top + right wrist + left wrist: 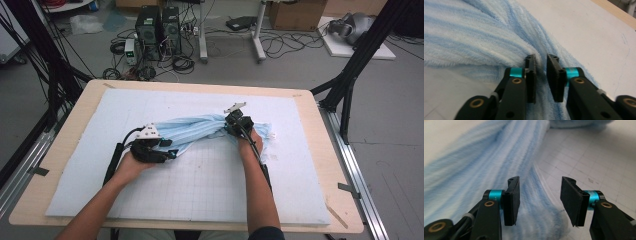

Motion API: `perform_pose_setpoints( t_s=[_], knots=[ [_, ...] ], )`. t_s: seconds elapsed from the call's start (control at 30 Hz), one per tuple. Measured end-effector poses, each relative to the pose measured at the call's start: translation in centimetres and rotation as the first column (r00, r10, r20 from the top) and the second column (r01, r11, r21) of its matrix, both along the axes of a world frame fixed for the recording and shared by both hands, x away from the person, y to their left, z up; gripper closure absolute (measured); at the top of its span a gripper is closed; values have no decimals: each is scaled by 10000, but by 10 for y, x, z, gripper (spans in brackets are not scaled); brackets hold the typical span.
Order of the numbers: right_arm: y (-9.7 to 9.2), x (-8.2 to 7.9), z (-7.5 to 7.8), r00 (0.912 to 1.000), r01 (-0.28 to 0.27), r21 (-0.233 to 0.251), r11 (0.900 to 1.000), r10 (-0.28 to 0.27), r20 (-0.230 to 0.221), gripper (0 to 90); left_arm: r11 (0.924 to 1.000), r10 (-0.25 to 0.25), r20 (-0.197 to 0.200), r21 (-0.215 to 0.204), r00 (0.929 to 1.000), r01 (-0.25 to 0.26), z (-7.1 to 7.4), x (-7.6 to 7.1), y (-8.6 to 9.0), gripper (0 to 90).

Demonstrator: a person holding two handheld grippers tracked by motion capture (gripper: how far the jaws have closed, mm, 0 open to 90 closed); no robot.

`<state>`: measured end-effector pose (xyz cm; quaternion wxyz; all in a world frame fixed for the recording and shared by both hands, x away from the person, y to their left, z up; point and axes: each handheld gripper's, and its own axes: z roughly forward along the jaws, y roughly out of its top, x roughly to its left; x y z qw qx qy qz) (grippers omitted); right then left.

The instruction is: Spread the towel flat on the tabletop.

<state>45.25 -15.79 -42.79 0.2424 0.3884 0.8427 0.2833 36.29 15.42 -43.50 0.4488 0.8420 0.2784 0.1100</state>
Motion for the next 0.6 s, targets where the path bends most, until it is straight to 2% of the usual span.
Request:
perform_pose_setpoints(
  t_s=[0.1, 0.17, 0.23, 0.3, 0.33, 0.4, 0.5, 0.53, 0.6],
  knots=[
    [-7, -3, 6, 9998, -123, 514, 9986, 131, -149, 714, 9986, -118, -185, 520, 9998, 128, -9, 1, -9, 520],
    [-12, -5, 11, 9997, -175, 889, 9959, 189, -143, 676, 9963, -1, -75, 855, 10000, 8, -13, 2, -12, 533],
    [-16, -10, 19, 9998, -201, 1357, 9905, 211, -54, 649, 9936, 237, 86, 1107, 9997, -245, -11, 4, -13, 621],
    [-17, -15, 25, 9994, -349, 1515, 9878, 350, 25, 633, 9910, 367, 229, 1283, 9991, -393, -10, 4, -12, 761],
    [-17, -18, 28, 9988, -484, 1659, 9849, 488, 16, 633, 9908, 353, 250, 1300, 9991, -382, -9, 5, -10, 846],
    [-15, -24, 32, 9969, -787, 1833, 9799, 786, 82, 634, 9923, 382, 119, 1170, 9992, -394, -8, 4, -8, 851],
    [-9, -33, 33, 9885, -1490, 1905, 9703, 1509, 44, 638, 9951, 449, 155, 871, 9989, -461, -3, 4, -2, 853],
    [-7, -35, 32, 9857, -1603, 1990, 9668, 1674, -195, 638, 9963, 427, 178, 743, 9989, -439, -1, 4, 1, 853],
    [-5, -41, 29, 9811, -1760, 1865, 9666, 1876, -467, 648, 9978, 571, 225, 316, 9981, -578, 5, 3, 8, 854]
  ],
)
